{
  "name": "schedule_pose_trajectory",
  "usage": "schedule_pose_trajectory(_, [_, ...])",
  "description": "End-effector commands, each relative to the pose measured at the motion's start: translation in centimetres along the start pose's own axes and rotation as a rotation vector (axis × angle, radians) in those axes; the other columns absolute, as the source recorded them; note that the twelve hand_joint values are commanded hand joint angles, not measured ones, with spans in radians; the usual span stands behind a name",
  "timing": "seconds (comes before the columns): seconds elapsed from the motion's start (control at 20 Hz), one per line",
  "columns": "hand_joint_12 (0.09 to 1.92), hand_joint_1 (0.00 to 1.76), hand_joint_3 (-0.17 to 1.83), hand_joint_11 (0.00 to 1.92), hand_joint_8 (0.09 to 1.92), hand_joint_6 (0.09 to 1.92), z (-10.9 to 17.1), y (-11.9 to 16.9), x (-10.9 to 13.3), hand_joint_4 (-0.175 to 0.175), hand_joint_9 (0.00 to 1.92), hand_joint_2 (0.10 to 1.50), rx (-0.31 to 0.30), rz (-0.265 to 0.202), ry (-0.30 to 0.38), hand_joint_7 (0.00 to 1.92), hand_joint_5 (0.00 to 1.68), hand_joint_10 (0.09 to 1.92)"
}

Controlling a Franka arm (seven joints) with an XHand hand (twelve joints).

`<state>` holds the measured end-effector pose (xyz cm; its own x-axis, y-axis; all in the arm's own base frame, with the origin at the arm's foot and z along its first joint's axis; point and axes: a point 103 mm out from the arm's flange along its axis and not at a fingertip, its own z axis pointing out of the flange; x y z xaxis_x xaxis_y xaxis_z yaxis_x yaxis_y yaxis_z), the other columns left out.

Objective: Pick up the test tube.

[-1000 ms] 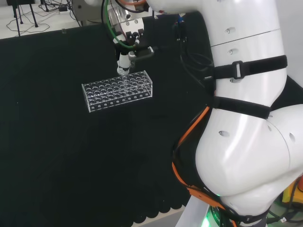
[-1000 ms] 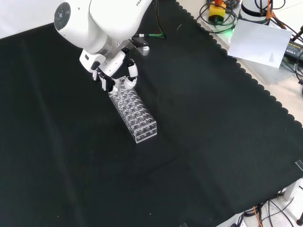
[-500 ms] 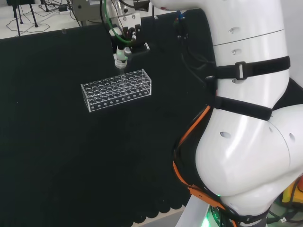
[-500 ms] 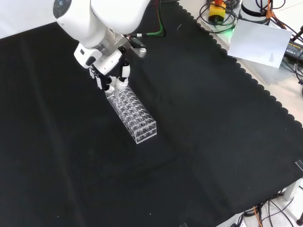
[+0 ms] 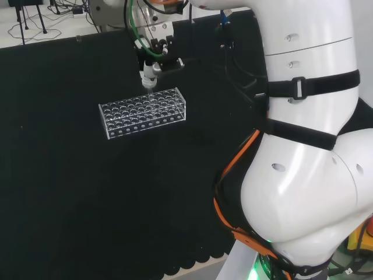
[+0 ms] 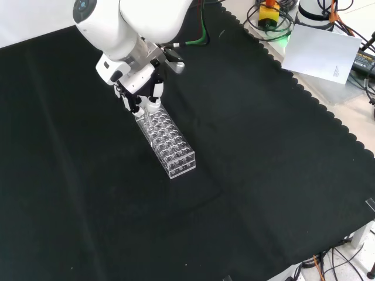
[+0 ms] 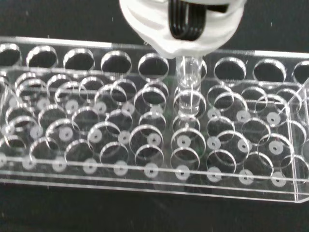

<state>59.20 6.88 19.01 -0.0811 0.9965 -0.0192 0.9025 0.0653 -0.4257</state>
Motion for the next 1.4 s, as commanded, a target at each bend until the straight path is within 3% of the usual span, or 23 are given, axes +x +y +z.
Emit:
schedule_pose_trajectory(0.05, [1.15,1.42,0.18,1.01,0.57,0.42,-1.2,-0.1,-0.2,-0.175,1.33,0.86,-0.044,0.008,0.010,1.68,1.32,0.46])
schedule_pose_trajectory(0.4, [1.15,1.42,0.21,1.02,0.56,0.39,-1.7,-0.3,-0.5,-0.175,1.34,0.84,-0.052,0.008,0.022,1.69,1.34,0.44])
schedule_pose_trajectory(1.4, [1.15,1.43,0.28,1.03,0.54,0.36,-6.9,-4.1,-1.4,-0.175,1.37,0.80,-0.131,-0.002,0.074,1.71,1.36,0.41])
